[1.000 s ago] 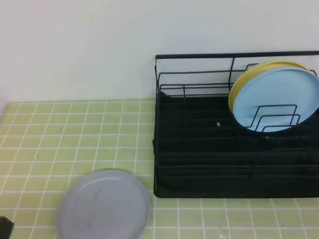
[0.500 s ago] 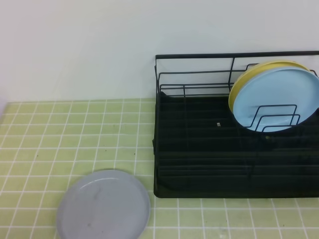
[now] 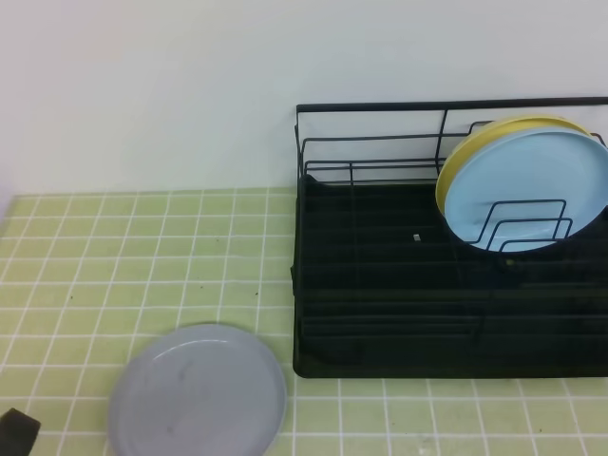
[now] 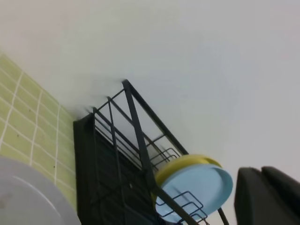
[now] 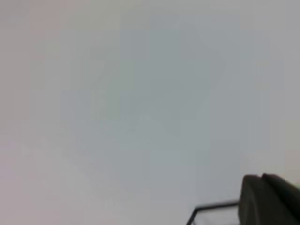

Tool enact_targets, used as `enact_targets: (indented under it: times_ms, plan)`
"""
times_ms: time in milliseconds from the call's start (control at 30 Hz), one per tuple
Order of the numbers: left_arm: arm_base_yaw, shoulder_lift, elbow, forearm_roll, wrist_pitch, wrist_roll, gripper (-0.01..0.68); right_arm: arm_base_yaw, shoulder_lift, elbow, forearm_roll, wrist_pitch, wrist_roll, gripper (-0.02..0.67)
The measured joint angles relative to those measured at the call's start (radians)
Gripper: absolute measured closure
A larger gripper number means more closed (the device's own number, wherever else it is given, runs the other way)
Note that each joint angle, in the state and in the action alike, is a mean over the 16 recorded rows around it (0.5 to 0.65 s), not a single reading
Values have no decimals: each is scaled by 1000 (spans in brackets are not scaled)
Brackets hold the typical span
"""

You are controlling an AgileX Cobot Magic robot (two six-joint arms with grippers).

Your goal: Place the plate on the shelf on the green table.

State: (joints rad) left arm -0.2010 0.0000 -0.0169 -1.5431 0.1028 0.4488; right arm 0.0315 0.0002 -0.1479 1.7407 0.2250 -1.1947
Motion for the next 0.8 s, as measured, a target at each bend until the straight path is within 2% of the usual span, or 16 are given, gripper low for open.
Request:
enact_targets:
  times_ms: [300,500,633,800]
  plan:
    - [0,23,-106,36,68,235,675,0,78,-185,-43,55,-167,651]
    - [0,125,-210,152,148,337,675,0,246,-278,-190,116,-131,651]
    - [0,245,-274,293,210,316,675,0,404,-328,-335,193,-42,651]
    - [0,431,-345,534,278,185,675,0,606,-379,-503,327,72,651]
